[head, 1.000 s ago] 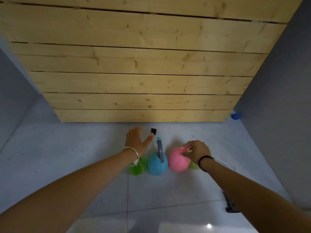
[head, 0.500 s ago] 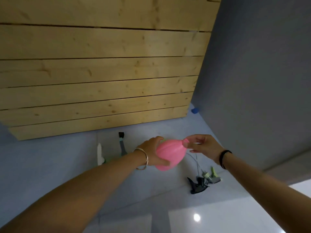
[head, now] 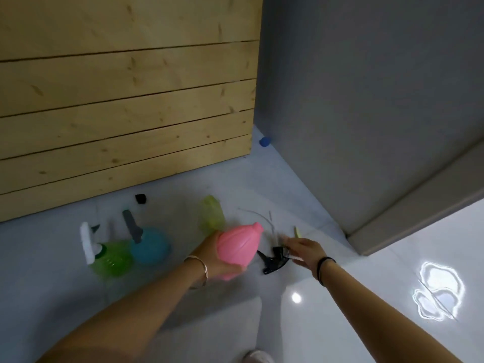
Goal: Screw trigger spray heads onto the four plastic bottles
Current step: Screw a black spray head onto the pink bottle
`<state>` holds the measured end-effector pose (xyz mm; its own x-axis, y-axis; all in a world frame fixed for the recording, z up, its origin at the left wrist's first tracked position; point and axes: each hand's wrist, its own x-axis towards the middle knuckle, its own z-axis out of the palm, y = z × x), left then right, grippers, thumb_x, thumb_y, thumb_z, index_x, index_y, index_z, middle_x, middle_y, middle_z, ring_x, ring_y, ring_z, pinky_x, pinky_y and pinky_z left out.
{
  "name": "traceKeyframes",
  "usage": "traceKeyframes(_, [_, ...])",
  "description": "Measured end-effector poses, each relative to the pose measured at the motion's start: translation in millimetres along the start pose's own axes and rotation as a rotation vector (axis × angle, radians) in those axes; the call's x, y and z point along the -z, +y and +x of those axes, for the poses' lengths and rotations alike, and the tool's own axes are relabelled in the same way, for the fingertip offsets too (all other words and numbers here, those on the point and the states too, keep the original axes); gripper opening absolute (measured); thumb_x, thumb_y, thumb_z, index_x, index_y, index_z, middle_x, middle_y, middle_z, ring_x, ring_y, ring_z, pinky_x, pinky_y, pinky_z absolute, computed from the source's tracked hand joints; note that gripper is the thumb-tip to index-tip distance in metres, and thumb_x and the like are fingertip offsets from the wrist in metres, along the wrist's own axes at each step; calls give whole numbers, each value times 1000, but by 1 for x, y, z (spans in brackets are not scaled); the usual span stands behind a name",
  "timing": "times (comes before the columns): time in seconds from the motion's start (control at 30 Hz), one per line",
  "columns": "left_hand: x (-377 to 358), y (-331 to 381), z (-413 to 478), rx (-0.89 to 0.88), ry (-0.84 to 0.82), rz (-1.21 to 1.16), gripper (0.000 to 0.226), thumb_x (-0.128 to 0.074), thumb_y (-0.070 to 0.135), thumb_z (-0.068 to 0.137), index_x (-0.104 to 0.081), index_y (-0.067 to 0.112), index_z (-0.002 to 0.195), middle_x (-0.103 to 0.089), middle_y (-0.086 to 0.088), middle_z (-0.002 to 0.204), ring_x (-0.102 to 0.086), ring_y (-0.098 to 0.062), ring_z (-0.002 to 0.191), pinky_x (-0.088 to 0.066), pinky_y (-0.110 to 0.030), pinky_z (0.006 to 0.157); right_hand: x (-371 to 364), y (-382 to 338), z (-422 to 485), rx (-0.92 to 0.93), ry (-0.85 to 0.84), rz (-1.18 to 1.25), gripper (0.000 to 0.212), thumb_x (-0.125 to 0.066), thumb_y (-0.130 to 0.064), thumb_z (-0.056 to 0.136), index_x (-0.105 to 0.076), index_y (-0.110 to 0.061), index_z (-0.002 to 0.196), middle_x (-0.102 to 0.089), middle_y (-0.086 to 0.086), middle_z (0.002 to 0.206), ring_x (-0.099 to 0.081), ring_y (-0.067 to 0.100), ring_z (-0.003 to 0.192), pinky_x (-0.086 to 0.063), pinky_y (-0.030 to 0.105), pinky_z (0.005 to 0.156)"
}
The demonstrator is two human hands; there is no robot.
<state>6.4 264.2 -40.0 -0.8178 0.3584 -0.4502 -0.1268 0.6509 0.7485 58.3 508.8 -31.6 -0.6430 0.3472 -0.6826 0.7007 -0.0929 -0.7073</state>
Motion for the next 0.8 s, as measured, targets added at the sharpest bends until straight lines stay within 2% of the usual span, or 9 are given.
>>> traceKeyframes(0.07, [-3, -6, 4, 26, -8, -1, 97, -88, 45, 38, -44, 27, 122, -55, 6, 117, -58, -18, 106, -49, -29, 84, 1, 29, 14, -100, 49, -6, 31, -67, -20, 85, -63, -3, 111, -63, 18, 110, -59, 29, 102, -49, 38, 90])
traceKeyframes(0.13, [-7, -11, 9, 41, -24, 14, 100, -85, 48, 34, -43, 27, 122, -56, 5, 117, -57, -18, 104, -51, -31, 86, -2, 54, 26, -158, 94, -5, 39, -70, -22, 82, -63, 0, 114, -62, 20, 120, -58, 34, 111, -48, 41, 96])
traceKeyframes(0.23, [-12, -16, 17, 59, -36, 0, 102, -81, 51, 30, -43, 26, 121, -56, 5, 116, -57, -18, 104, -52, -32, 86, -11, 79, 46, -197, 175, 51, 51, -74, -29, 77, -62, 1, 118, -64, 17, 117, -59, 32, 103, -47, 39, 94])
traceKeyframes(0.37, [-16, -22, 25, 91, -37, -63, 97, -82, 49, 30, -42, 28, 117, -56, 3, 118, -57, -18, 103, -49, -27, 80, -24, 84, 65, -174, 253, 42, 45, -76, -33, 73, -70, -1, 104, -67, 12, 101, -55, 24, 87, -44, 30, 82])
traceKeyframes(0.5, [-17, -29, 30, 114, -30, -78, 93, -89, 38, 40, -41, 29, 119, -55, 2, 119, -57, -20, 105, -52, -32, 82, -40, 85, 74, -154, 340, -68, 47, -82, -33, 66, -70, -2, 100, -67, 17, 110, -59, 28, 91, -45, 28, 78])
traceKeyframes(0.6, [-14, -33, 32, 125, -9, -77, 91, -91, 31, 47, -43, 25, 124, -55, 2, 119, -57, -21, 105, -53, -33, 84, -53, 83, 73, -190, 400, -172, 58, -83, -40, 61, -67, -6, 105, -50, 16, 119, -56, 31, 101, -47, 31, 85])
traceKeyframes(0.67, [-13, -33, 34, 125, 3, -79, 91, -91, 29, 49, -43, 23, 126, -55, 1, 120, -56, -22, 107, -53, -35, 87, -58, 81, 71, -216, 400, -253, 58, -81, -44, 62, -67, -9, 106, -44, 14, 121, -57, 30, 101, -48, 34, 89])
traceKeyframes(0.8, [-10, -31, 35, 117, -10, -60, 91, -91, 29, 51, -41, 22, 128, -53, 2, 119, -54, -21, 105, -49, -31, 85, -58, 82, 71, -223, 383, -255, 49, -79, -48, 63, -71, -11, 95, -50, 10, 115, -60, 29, 97, -48, 33, 84])
